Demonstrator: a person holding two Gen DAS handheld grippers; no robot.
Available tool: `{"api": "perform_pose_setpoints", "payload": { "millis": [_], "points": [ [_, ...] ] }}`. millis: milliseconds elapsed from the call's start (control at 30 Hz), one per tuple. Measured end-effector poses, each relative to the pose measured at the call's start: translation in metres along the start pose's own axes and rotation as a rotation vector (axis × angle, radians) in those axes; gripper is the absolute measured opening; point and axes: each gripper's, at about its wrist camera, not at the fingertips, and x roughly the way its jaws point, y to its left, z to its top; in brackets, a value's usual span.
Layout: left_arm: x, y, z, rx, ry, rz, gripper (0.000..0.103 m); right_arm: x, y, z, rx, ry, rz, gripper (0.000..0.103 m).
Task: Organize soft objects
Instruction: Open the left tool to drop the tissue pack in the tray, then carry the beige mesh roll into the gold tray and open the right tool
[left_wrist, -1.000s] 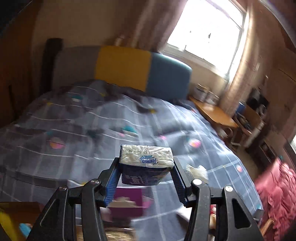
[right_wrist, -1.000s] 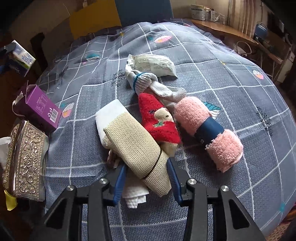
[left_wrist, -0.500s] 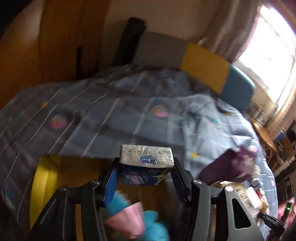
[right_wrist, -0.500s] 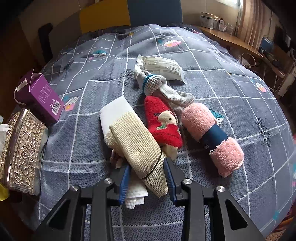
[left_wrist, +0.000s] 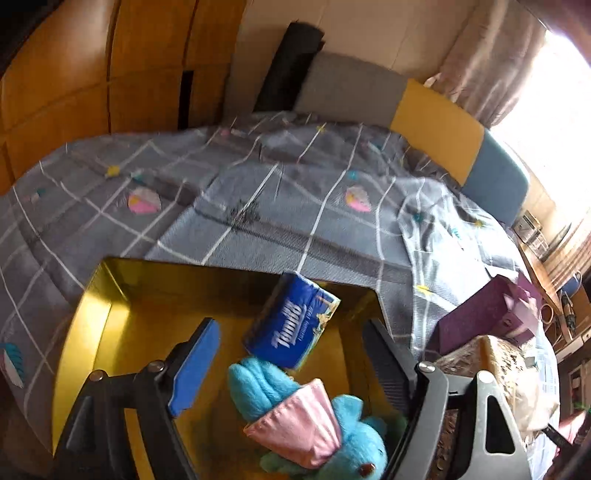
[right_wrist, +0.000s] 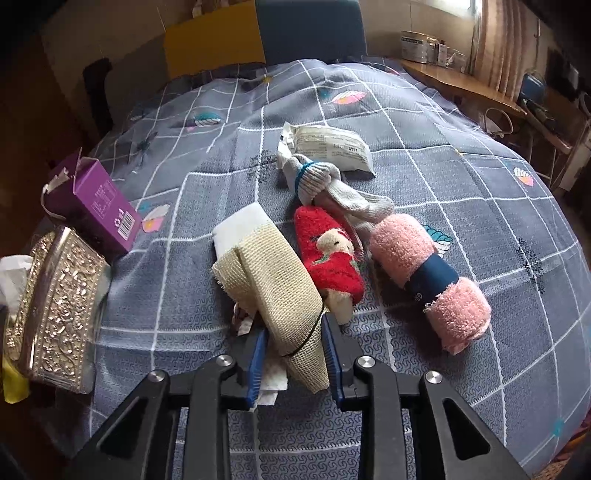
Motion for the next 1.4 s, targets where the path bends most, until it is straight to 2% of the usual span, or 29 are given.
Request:
{"api": "perform_pose_setpoints", "payload": {
  "millis": [133,333,500,567,767,967,1233,1400],
  "points": [
    [-0.022,-0.018,-0.004,0.066,-0.051,0.0,0.081,0.005,-0.002,0.001,0.01,0.016,-0.019,0.026],
    [-0.055,-0.042,-0.029,0.134,-0.085,-0.077,0.081,0.0,-0.006,0.0,0.04,0.003,0.015,0.024],
    [-0.07,-0.059,-0.051,0.186,-0.081,-0.102,0.081,-0.012,-0.006,0.003,0.072,-0.02,0.059,0.024],
    [-0.073,-0.065,-0.06,0.212,-0.073,-0.102,0.081,-0.019,-0.003,0.008,0.065,-0.039,0.049,0.024],
    [-0.079,-0.068,-0.076,0.231,-0.049,-0.111,0.081,-0.024,0.004,0.04,0.08,-0.055,0.054,0.024],
    [-0.083,-0.059,-0.084,0.222,-0.04,-0.109,0.081,-0.018,0.032,0.084,0.051,-0.066,0.057,0.024],
    [-0.091,-0.051,-0.09,0.232,-0.057,-0.093,0.081,-0.005,0.1,0.129,0.001,-0.077,0.12,0.024],
    [-0.094,-0.045,-0.09,0.228,-0.071,-0.06,0.081,-0.007,0.153,0.145,-0.045,-0.094,0.24,0.024]
  ]
}}
